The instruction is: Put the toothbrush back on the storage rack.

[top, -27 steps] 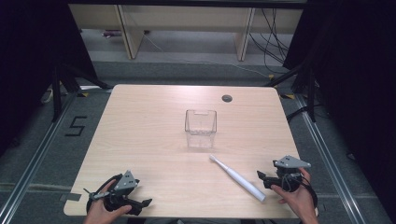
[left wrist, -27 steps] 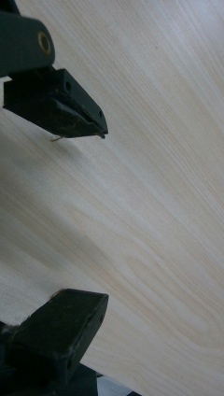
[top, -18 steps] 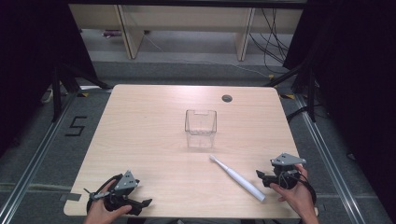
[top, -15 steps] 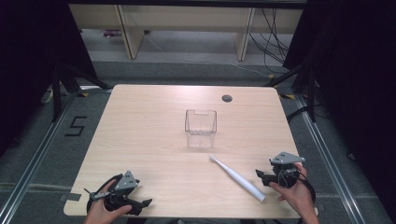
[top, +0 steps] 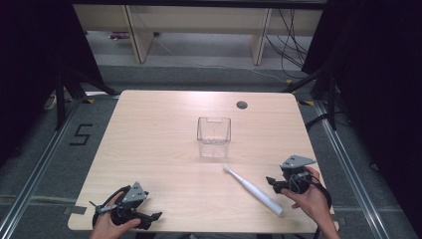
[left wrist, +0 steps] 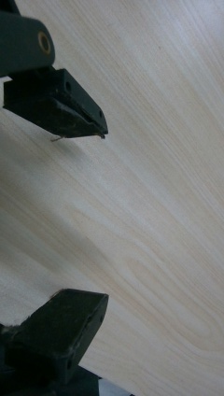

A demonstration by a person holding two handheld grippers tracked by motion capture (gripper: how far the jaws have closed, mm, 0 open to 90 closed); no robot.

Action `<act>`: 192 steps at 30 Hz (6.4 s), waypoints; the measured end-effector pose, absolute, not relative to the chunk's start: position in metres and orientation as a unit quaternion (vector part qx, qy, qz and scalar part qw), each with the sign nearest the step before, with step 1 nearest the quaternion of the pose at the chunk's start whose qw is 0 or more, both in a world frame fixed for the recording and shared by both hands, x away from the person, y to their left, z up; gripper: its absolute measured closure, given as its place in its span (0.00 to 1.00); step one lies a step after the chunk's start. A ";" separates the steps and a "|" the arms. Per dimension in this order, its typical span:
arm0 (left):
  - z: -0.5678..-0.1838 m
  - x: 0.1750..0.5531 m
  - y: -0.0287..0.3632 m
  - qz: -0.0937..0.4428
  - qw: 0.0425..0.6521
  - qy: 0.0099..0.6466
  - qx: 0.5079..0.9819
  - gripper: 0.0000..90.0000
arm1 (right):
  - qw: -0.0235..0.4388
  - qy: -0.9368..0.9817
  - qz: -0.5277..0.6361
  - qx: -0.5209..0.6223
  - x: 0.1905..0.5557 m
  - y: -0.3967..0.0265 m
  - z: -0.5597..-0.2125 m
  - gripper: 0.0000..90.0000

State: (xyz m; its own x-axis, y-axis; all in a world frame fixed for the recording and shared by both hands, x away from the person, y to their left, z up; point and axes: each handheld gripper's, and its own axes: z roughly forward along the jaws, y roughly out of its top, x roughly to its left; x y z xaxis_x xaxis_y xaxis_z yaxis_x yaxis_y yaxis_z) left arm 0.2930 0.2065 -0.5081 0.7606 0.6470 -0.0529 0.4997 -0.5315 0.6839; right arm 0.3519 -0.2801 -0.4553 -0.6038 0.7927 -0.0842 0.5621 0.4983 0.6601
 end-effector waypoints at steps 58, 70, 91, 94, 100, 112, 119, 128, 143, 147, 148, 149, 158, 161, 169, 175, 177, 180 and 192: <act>-0.507 0.292 0.205 0.104 0.355 0.326 0.870 0.17 | 0.073 0.935 0.162 0.306 0.373 -0.201 -0.462 0.63; -0.507 0.292 0.206 0.105 0.355 0.326 0.870 0.17 | 0.059 0.942 0.140 0.300 0.378 -0.196 -0.469 0.69; -0.507 0.292 0.205 0.103 0.354 0.327 0.870 0.17 | 0.025 0.953 0.077 0.291 0.389 -0.182 -0.475 0.74; -0.507 0.292 0.205 0.103 0.356 0.327 0.869 0.17 | 0.021 0.956 0.066 0.286 0.390 -0.180 -0.474 0.74; -0.507 0.292 0.205 0.103 0.355 0.327 0.870 0.17 | 0.014 0.958 0.055 0.282 0.394 -0.178 -0.474 0.73; -0.507 0.292 0.204 0.103 0.354 0.323 0.871 0.17 | 0.011 0.960 0.025 0.278 0.397 -0.176 -0.475 0.74; -0.507 0.292 0.205 0.103 0.356 0.323 0.871 0.17 | -0.008 0.960 0.010 0.278 0.402 -0.171 -0.474 0.74; -0.506 0.292 0.205 0.104 0.357 0.325 0.870 0.17 | -0.007 0.965 0.019 0.260 0.404 -0.176 -0.473 0.74; -0.506 0.292 0.205 0.104 0.357 0.326 0.869 0.17 | 0.014 0.963 0.070 0.259 0.400 -0.191 -0.460 0.75; -0.507 0.292 0.205 0.103 0.357 0.328 0.869 0.17 | 0.023 0.959 0.107 0.262 0.398 -0.200 -0.448 0.75; -0.507 0.292 0.205 0.103 0.357 0.328 0.869 0.17 | 0.023 0.959 0.107 0.262 0.398 -0.200 -0.448 0.75; -0.507 0.292 0.205 0.103 0.356 0.328 0.869 0.17 | 0.041 0.954 0.122 0.270 0.395 -0.204 -0.442 0.75; -0.507 0.292 0.205 0.103 0.356 0.327 0.869 0.17 | 0.073 0.938 0.205 0.270 0.387 -0.219 -0.419 0.75; -0.507 0.292 0.205 0.103 0.356 0.329 0.869 0.17 | 0.092 0.929 0.239 0.266 0.385 -0.224 -0.413 0.75; -0.507 0.292 0.205 0.103 0.355 0.328 0.869 0.17 | 0.115 0.905 0.308 0.271 0.384 -0.235 -0.403 0.75; -0.507 0.292 0.205 0.103 0.355 0.326 0.870 0.17 | 0.127 0.878 0.351 0.298 0.387 -0.240 -0.399 0.75; -0.507 0.293 0.205 0.103 0.354 0.327 0.870 0.17 | 0.132 0.872 0.365 0.299 0.388 -0.241 -0.398 0.75; -0.507 0.293 0.205 0.102 0.354 0.325 0.871 0.17 | 0.140 0.862 0.385 0.299 0.391 -0.244 -0.397 0.75; -0.507 0.293 0.206 0.105 0.354 0.328 0.869 0.17 | 0.162 0.810 0.465 0.320 0.404 -0.248 -0.399 0.75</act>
